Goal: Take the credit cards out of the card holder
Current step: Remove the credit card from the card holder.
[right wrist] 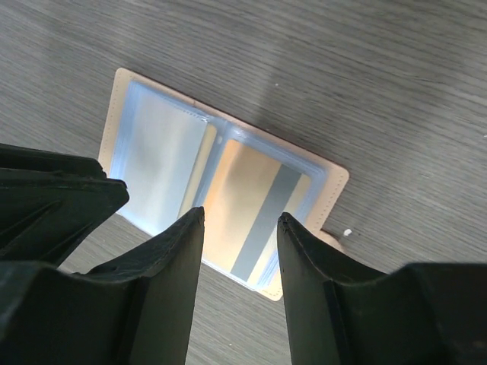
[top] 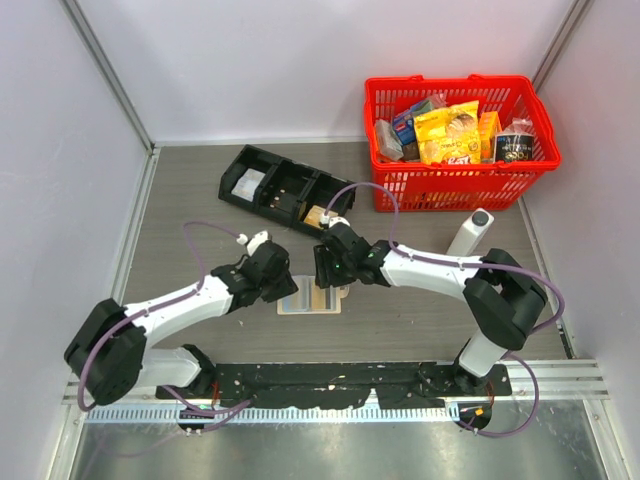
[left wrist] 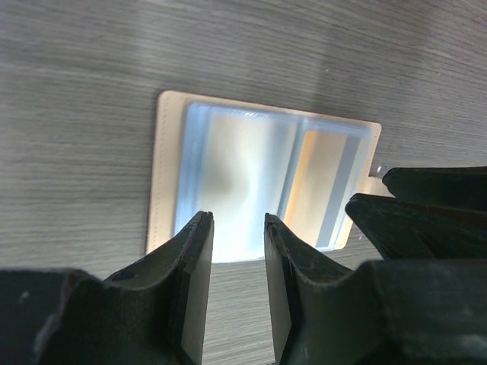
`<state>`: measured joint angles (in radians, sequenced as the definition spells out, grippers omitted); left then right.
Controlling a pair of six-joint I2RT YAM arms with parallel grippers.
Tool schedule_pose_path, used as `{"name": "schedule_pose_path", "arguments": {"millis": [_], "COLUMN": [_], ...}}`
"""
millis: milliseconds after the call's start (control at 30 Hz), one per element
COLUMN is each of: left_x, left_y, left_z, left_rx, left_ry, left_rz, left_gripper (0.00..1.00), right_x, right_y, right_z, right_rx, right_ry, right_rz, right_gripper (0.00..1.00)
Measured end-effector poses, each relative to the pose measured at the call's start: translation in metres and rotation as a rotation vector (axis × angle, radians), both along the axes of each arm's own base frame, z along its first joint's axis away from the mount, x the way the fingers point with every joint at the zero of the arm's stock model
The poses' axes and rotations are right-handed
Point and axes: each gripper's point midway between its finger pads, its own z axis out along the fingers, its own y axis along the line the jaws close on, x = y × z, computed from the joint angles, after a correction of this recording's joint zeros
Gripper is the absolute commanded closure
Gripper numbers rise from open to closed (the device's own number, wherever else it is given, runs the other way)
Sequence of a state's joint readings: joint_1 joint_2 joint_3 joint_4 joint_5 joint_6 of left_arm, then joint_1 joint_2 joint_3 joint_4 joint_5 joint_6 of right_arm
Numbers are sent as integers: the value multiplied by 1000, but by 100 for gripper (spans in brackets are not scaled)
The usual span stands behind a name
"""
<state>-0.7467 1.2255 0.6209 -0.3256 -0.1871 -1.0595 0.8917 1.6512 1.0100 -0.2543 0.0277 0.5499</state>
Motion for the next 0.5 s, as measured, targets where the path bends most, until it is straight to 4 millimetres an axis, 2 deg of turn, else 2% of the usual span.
{"name": "schedule_pose_path", "arguments": {"millis": [167,500], "left_x": [11,15], "left_y": [-15,-18], "left_z": [-1,-16], "left_rx": [8,61], "left_ry": [10,47], "left_rz": [-40,-61], "left_gripper": [58,55], "right_x": [1,-4], "right_y": [-9,-20], "right_z": [-6,-23], "right_rx": [-13,-19], "right_ry": [-4,25], "right_rz": [-16,-28], "right_gripper": [53,57]}}
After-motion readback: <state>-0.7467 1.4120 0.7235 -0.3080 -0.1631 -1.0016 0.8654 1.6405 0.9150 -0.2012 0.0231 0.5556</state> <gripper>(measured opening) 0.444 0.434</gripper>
